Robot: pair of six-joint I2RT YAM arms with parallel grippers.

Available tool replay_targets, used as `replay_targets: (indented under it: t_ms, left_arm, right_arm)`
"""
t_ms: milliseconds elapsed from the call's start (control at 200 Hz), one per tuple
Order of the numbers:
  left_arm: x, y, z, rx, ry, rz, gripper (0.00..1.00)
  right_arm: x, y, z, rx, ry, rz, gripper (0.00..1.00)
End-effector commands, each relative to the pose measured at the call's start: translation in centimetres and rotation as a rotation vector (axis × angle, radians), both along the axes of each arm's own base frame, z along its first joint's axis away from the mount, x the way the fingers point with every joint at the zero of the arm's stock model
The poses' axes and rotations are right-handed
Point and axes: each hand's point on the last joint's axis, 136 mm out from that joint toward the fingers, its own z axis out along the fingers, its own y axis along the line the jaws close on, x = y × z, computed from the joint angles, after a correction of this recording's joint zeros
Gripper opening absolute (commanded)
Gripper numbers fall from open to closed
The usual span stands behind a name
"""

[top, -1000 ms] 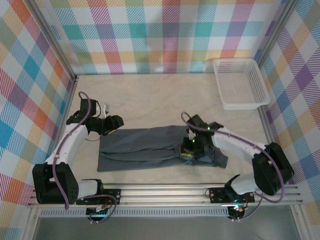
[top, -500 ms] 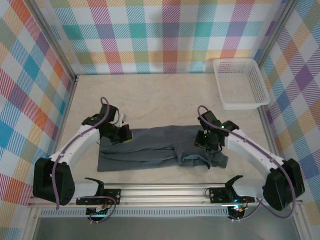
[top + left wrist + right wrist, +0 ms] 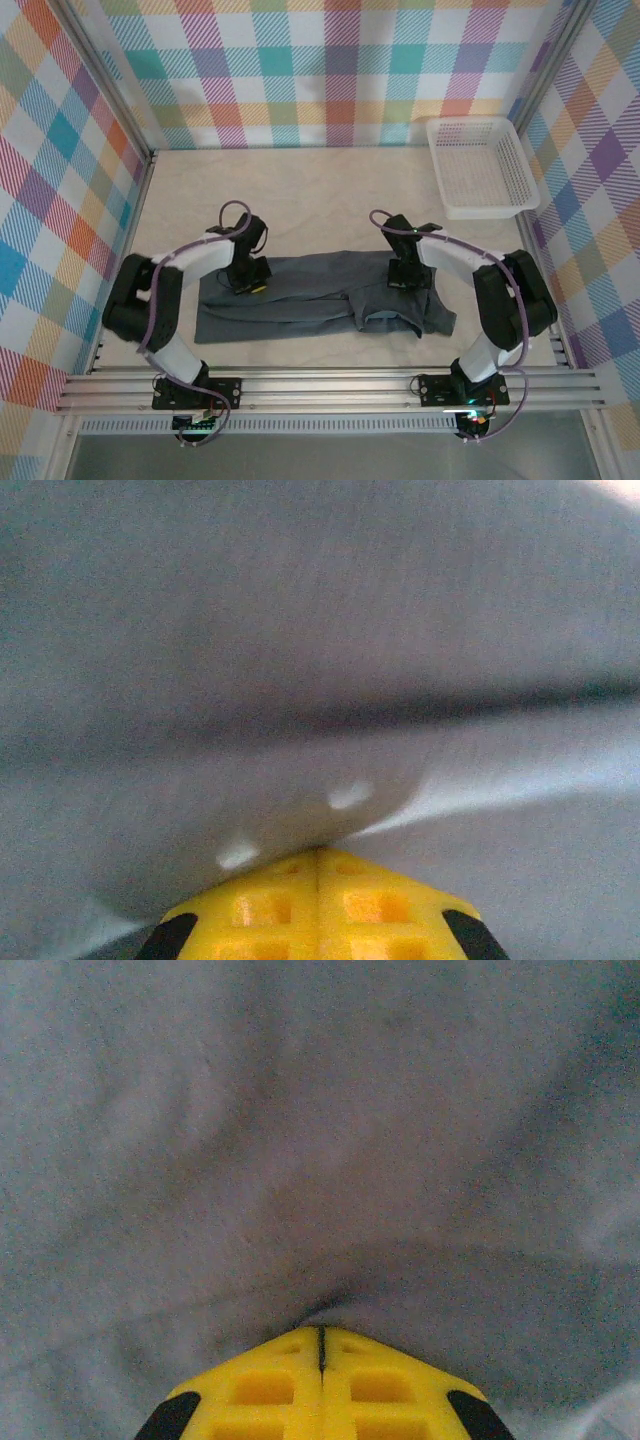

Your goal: Fold the inside-out t-shirt

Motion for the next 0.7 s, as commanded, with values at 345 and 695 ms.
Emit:
replay_targets:
  t_ms: [345,695]
  left_arm:
    - [22.8,-3.2,-3.8,0.049,-0.171,0.038,0.00]
    - [34.8,-8.4,6.1,-0.187,-0.535,-0.002,0.00]
  right_arm:
    - [2.4,10.3,-1.2,0.382,0.171,0.114,0.04]
    - [-4.8,28.2,1.9,0.571,0.324,0.591,0.11]
